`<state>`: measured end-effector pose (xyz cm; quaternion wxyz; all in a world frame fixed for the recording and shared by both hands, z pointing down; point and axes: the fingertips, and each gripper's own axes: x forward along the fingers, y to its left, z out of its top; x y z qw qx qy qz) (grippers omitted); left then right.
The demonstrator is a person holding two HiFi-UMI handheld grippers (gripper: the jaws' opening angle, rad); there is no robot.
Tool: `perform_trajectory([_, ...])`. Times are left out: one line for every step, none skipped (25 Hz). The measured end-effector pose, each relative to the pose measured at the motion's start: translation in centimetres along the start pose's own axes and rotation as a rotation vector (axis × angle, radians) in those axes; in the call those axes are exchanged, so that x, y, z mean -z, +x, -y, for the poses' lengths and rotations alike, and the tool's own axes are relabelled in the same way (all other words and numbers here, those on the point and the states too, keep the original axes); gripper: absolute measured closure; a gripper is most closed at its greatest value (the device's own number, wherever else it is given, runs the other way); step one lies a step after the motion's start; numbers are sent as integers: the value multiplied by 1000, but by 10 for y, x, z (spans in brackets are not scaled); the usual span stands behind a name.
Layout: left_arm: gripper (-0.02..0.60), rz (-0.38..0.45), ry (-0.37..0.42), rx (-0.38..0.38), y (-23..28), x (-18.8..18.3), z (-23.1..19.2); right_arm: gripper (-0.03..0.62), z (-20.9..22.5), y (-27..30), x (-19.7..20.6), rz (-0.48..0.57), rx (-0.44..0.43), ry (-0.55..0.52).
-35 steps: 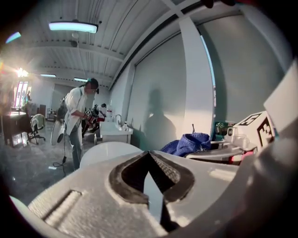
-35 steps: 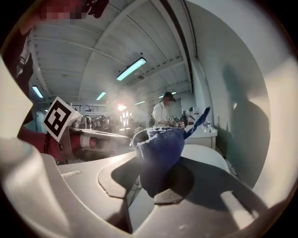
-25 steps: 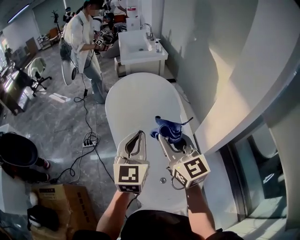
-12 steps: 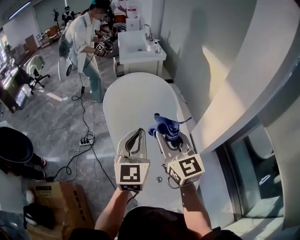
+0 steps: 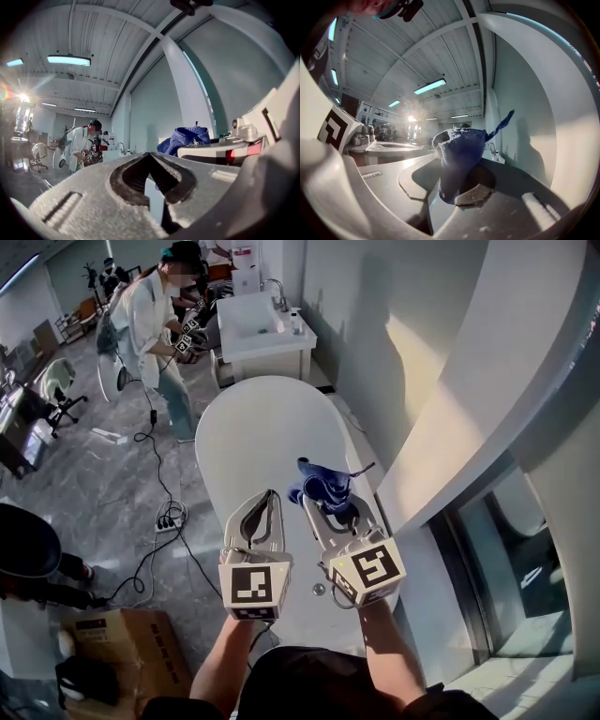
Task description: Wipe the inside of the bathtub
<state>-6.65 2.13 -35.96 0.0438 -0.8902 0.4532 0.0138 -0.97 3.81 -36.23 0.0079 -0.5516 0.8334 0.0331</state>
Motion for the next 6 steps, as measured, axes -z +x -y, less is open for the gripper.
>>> perform_trajectory([578,-9,4,1,1,2,-1,505,0,1,0,0,2,0])
perform_trajectory([578,-17,8,2,2,3,-2,505,1,3,0,2,3,0])
perform_trajectory([580,-23,11,3,3,4,-3,505,1,5,0,5,2,-1])
perform_trajectory([578,-29,11,4,4,5,-4,505,1,7,0,8,1,0])
perform_trajectory([578,-35,9,4,5,6,-5,505,1,8,0,9,0,1])
perform_trajectory([578,-40,7,3,5,8,-5,505,1,9,1,10,-2,2])
